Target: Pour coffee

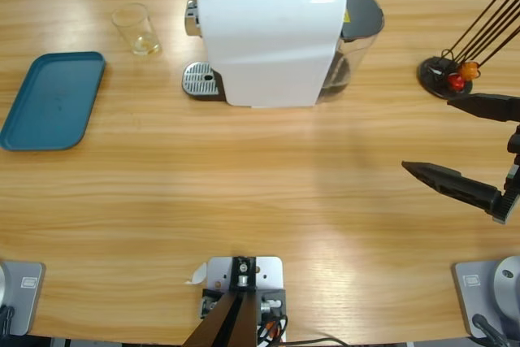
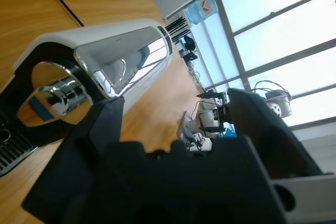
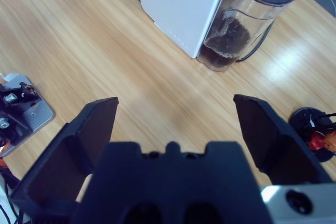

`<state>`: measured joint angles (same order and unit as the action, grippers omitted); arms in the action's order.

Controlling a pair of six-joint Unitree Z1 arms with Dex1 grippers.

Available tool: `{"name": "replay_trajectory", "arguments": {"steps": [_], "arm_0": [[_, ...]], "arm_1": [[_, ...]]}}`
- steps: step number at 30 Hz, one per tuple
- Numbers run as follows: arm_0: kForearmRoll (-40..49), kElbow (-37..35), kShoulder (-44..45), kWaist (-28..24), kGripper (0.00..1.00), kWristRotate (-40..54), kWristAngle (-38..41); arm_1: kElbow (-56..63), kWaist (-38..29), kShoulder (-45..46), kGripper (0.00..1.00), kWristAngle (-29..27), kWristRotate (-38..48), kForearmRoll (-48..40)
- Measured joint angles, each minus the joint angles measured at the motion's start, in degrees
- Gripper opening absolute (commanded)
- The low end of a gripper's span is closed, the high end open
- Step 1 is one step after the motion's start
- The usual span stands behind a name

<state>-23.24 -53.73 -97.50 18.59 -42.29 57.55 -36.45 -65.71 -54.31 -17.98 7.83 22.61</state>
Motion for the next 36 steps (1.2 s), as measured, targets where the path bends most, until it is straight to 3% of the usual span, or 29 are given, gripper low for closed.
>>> {"name": "replay_trajectory", "arguments": {"steps": [6,11,16,36], "arm_0": [[-2.1,0.7,-1.0,-0.4,0.811,-1.3,0.3],[-2.2,5.0,1.6,-1.5,0.804,-1.7,-5.8],[-2.2,5.0,2.9,-1.6,0.803,-2.7,-9.2],[-2.9,3.6,-0.7,1.5,0.803,-5.4,-9.7]], "arm_1": [[0.0,0.0,0.0,1.000,0.0,0.0,0.0],[0.0,0.0,0.0,1.000,0.0,0.0,0.0],[0.0,0.0,0.0,1.000,0.0,0.0,0.0],[0.0,0.0,0.0,1.000,0.0,-0.2,0.0]]}}
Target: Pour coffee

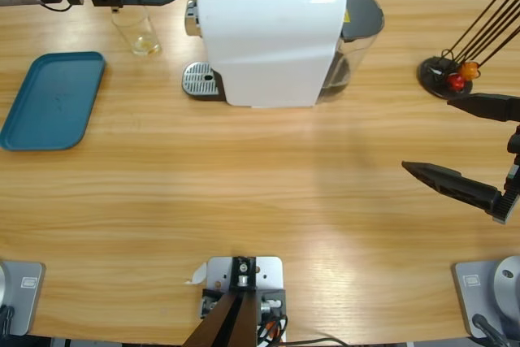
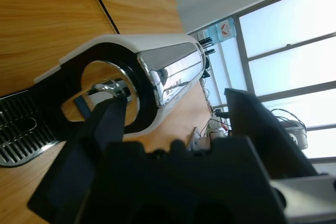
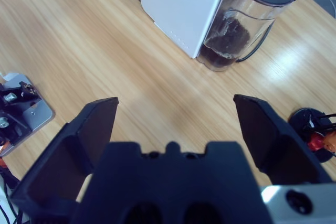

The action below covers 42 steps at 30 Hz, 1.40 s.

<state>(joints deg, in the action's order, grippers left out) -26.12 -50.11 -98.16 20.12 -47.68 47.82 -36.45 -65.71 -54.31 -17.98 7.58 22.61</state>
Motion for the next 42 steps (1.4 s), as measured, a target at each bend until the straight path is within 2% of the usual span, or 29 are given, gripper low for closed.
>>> {"name": "replay_trajectory", "arguments": {"steps": [8,10,15,17,42], "arm_0": [[-1.5,0.0,-0.1,1.0,0.766,-1.1,0.0],[-1.8,0.0,-0.1,1.1,0.726,-1.2,0.0],[-3.3,0.0,-0.1,1.1,0.723,-2.0,0.0],[-3.9,0.0,-0.1,1.1,0.688,-2.3,0.0],[-4.8,0.0,0.8,1.1,0.688,-2.9,0.1]], "arm_1": [[0.0,0.0,0.0,1.000,0.0,-0.3,0.0],[0.0,0.0,0.0,1.000,0.0,-0.3,0.0],[0.0,0.0,0.0,1.000,0.0,-0.3,0.0],[0.0,0.0,0.0,1.000,0.0,-0.3,0.0],[0.0,0.0,0.0,1.000,0.0,-0.4,0.0]]}}
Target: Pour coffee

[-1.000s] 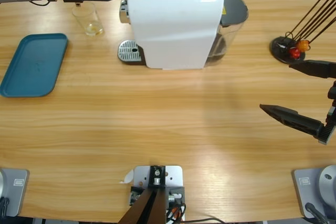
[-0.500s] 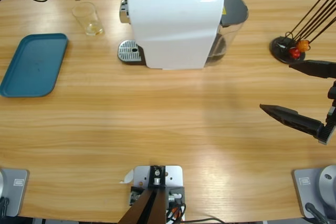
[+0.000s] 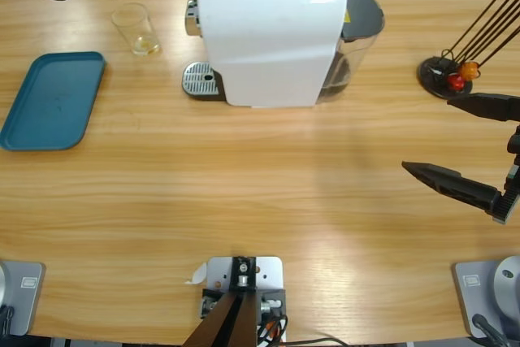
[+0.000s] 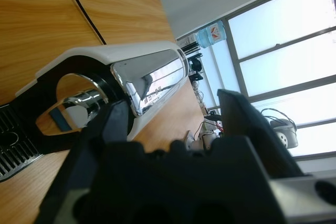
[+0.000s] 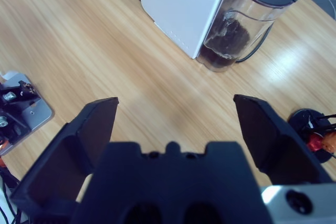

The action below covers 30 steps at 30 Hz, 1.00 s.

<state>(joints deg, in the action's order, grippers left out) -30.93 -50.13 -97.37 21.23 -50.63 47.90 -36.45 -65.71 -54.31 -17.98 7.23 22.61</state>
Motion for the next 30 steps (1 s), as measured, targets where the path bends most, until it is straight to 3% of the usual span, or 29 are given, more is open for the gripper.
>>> {"name": "replay_trajectory", "arguments": {"steps": [18,23,27,30], "arm_0": [[-1.3,-2.7,2.6,0.2,0.692,-0.5,1.6],[-0.6,2.3,6.8,0.2,0.692,4.9,2.3],[11.3,4.1,15.9,0.2,0.692,15.9,0.9],[32.3,-1.8,23.7,1.5,0.692,27.4,-7.4]], "arm_1": [[0.0,0.0,0.0,1.000,0.0,0.0,0.0],[0.0,0.0,0.0,1.000,0.0,0.0,0.0],[-0.3,0.0,-1.0,1.000,-1.1,0.0,0.0],[-0.3,0.0,-1.7,1.000,-1.9,0.0,0.0]]}}
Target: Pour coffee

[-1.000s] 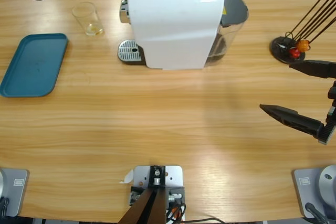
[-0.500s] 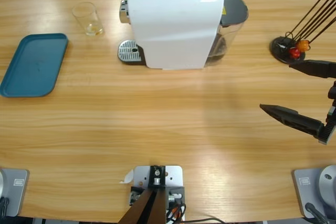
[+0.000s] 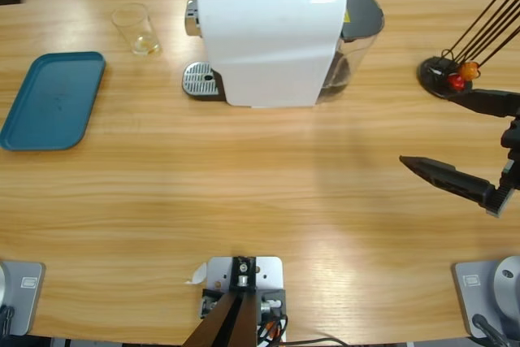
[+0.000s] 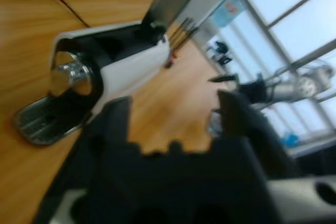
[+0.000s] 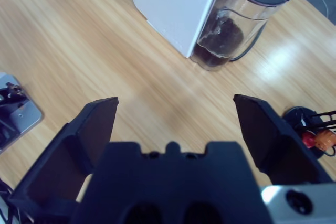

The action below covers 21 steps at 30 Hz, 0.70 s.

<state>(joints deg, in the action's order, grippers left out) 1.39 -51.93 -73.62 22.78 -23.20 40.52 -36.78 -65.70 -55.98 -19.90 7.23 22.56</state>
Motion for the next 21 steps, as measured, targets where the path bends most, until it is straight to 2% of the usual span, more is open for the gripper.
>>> {"name": "replay_trajectory", "arguments": {"steps": [3,5,6,7,10,13,17,20,21], "arm_0": [[20.8,-9.4,3.4,4.9,0.722,10.1,-14.3],[28.3,-11.6,4.1,6.9,0.747,13.2,-21.3],[30.2,-11.4,4.5,7.2,0.747,14.0,-23.4],[31.2,-10.9,5.0,7.4,0.749,14.4,-24.9],[32.6,-7.8,7.9,7.9,0.752,16.0,-27.1],[33.7,-5.4,9.8,8.5,0.751,16.4,-28.9],[35.3,-3.2,10.3,11.8,0.752,16.3,-36.5],[35.3,-1.2,11.5,14.1,0.752,15.7,-41.5],[35.1,-0.6,11.9,14.4,0.753,15.4,-42.4]], "arm_1": [[-0.1,0.0,-0.3,1.000,-0.9,0.0,0.0],[-0.2,0.1,-0.4,0.998,-1.9,0.0,0.1],[-0.6,0.6,-0.6,0.962,-2.3,0.0,0.4],[-1.4,1.6,-0.7,0.917,-2.6,0.0,1.3],[-4.4,5.0,-1.2,0.901,-3.3,0.0,3.2],[-5.9,11.5,-2.8,0.821,-3.7,0.5,4.0],[-6.1,19.4,-6.4,0.790,-3.7,2.2,4.1],[-6.1,22.8,-7.8,0.634,-1.4,3.3,3.3],[-6.1,24.0,-7.9,0.627,-1.1,4.2,3.1]]}}
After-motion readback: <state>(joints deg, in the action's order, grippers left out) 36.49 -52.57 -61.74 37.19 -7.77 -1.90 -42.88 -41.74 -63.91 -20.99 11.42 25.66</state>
